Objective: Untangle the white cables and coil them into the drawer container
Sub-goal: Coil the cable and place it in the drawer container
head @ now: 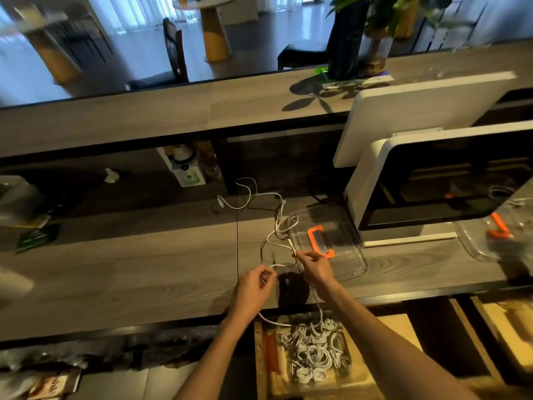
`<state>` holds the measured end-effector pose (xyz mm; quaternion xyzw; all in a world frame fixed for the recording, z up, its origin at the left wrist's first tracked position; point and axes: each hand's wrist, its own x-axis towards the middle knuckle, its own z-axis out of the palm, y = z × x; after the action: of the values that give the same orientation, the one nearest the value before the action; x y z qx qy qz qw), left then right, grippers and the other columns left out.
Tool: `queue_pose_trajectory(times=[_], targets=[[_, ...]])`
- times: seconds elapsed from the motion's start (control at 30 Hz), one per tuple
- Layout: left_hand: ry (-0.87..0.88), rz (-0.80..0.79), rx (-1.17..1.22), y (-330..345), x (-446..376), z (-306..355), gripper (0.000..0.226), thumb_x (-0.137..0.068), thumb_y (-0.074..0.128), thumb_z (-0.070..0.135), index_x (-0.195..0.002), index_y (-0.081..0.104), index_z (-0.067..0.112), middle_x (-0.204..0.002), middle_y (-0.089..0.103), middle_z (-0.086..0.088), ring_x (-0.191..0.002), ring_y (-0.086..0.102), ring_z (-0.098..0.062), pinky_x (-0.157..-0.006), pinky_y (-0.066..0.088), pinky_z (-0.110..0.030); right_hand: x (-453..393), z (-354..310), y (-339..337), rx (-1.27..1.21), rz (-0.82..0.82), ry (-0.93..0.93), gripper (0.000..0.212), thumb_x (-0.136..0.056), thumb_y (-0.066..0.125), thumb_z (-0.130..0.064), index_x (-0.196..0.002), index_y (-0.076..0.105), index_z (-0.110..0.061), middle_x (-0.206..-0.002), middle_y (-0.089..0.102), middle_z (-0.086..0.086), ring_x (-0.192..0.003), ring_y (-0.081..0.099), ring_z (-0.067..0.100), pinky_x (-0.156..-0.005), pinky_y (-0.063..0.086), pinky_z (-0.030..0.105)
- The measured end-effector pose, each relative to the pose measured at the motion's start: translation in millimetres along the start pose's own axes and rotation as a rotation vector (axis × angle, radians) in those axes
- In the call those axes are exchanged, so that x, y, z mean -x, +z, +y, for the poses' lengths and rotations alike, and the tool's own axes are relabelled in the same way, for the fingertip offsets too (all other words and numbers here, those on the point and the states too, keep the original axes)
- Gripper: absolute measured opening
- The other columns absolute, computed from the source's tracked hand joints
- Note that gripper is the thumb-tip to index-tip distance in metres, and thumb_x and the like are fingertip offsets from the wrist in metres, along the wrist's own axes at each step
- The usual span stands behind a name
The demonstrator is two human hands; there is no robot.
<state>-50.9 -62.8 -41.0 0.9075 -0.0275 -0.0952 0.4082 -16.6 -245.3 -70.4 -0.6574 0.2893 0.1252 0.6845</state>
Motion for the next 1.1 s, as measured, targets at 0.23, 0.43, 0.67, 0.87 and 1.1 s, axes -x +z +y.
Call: queue_pose_trajectory(times=[0.23, 0.43, 0.67, 0.87, 1.1], targets=[[0.035, 0.122, -0.071, -21, -36, 31, 0.044, -0.095, 0.067, 0.018, -0.135, 0.052, 0.019, -0.132, 0.047, 0.005, -0.114, 0.053, -0.011, -0.093, 0.05, -0.028, 22, -43, -14, 0.109, -0.153, -0.335, 0.02, -0.108, 0.051, -0.021, -0.099, 0.063, -0.007, -0.082, 0.07, 0.008, -0.074, 0.068, 0.011, -0.076, 0.057, 0.026], [0.15, 0.103, 0.016, -47, -73, 62, 0.05, -0.094, 0.065, 0.012, -0.14, 0.049, 0.023, -0.14, 0.047, 0.002, -0.121, 0.056, -0.02, -0.1, 0.051, -0.043, 31, -128, -28, 0.262, -0.109, -0.622, 0.018, -0.105, 0.058, -0.023, -0.091, 0.07, -0.024, -0.08, 0.071, -0.008, -0.073, 0.066, 0.004, -0.07, 0.055, 0.024], [0.217, -0.052, 0.089, -66, -114, 108, 0.062, -0.088, 0.073, 0.006, -0.142, 0.051, 0.025, -0.135, 0.055, 0.007, -0.117, 0.061, -0.015, -0.1, 0.053, -0.035, 71, -227, -43, 0.228, -0.18, -0.84, 0.025, -0.108, 0.053, -0.021, -0.106, 0.068, 0.0, -0.073, 0.058, 0.003, -0.066, 0.057, 0.01, -0.068, 0.053, 0.019], [0.252, -0.12, 0.111, -54, -119, 110, 0.016, -0.097, 0.056, -0.005, -0.106, 0.069, -0.003, -0.09, 0.068, -0.003, -0.078, 0.065, -0.004, -0.077, 0.052, -0.018, 83, -256, -55, 0.202, -0.23, -0.865, 0.026, -0.107, 0.052, -0.018, -0.11, 0.067, 0.002, -0.083, 0.059, 0.01, -0.07, 0.052, 0.011, -0.069, 0.052, 0.017], [-0.009, -0.011, -0.19, -73, -116, 42, 0.026, -0.102, 0.049, 0.021, -0.086, 0.068, 0.027, -0.071, 0.074, 0.011, -0.077, 0.069, 0.0, -0.094, 0.052, -0.036, 69, -243, -85, 0.353, -0.04, -0.872, 0.023, -0.106, 0.056, -0.024, -0.105, 0.073, -0.01, -0.086, 0.072, -0.004, -0.073, 0.066, 0.009, -0.075, 0.06, 0.026]])
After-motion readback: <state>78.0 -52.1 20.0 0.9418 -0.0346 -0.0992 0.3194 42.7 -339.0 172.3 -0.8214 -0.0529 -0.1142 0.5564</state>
